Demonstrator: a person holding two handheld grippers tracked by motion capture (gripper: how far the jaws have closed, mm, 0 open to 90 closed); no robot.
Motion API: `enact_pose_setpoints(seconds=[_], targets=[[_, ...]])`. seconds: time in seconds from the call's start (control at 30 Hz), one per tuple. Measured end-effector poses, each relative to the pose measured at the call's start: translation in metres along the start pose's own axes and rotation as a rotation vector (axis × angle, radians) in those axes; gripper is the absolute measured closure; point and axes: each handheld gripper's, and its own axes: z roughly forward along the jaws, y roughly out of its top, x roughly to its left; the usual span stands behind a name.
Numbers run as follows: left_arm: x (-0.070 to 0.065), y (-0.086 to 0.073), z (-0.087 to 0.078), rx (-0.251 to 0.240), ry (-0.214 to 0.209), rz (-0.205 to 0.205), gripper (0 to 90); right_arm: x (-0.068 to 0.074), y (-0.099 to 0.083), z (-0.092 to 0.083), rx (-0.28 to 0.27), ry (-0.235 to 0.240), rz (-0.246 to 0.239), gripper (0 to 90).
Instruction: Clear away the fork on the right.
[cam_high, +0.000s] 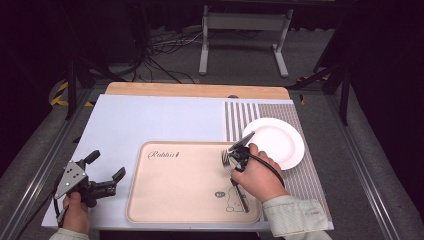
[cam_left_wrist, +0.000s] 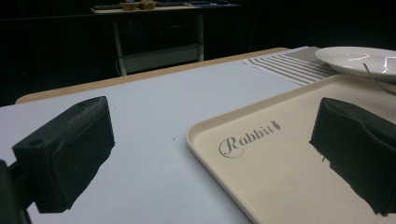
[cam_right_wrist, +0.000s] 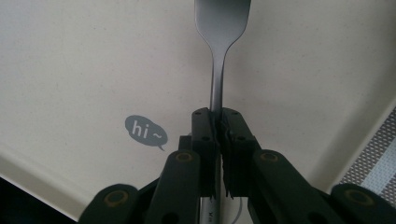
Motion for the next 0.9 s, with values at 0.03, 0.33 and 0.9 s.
enact_pose_setpoints(seconds=[0.03, 0.33, 0.9], targets=[[0.000, 0.000, 0.000, -0.002, 0.000, -0.001, 0.3, 0.000, 0.000, 0.001, 0.005, 0.001, 0.004, 85.4], [0.000, 0.000, 0.000, -0.003, 0.002, -0.002, 0.3, -0.006, 0.001, 0.008, 0.025, 0.023, 0.029, 85.3], [0.000, -0.001, 0.001, 0.001, 0.002, -0.002, 0.3, -0.005, -0.002, -0.006, -0.161, 0.034, -0.083, 46.8]])
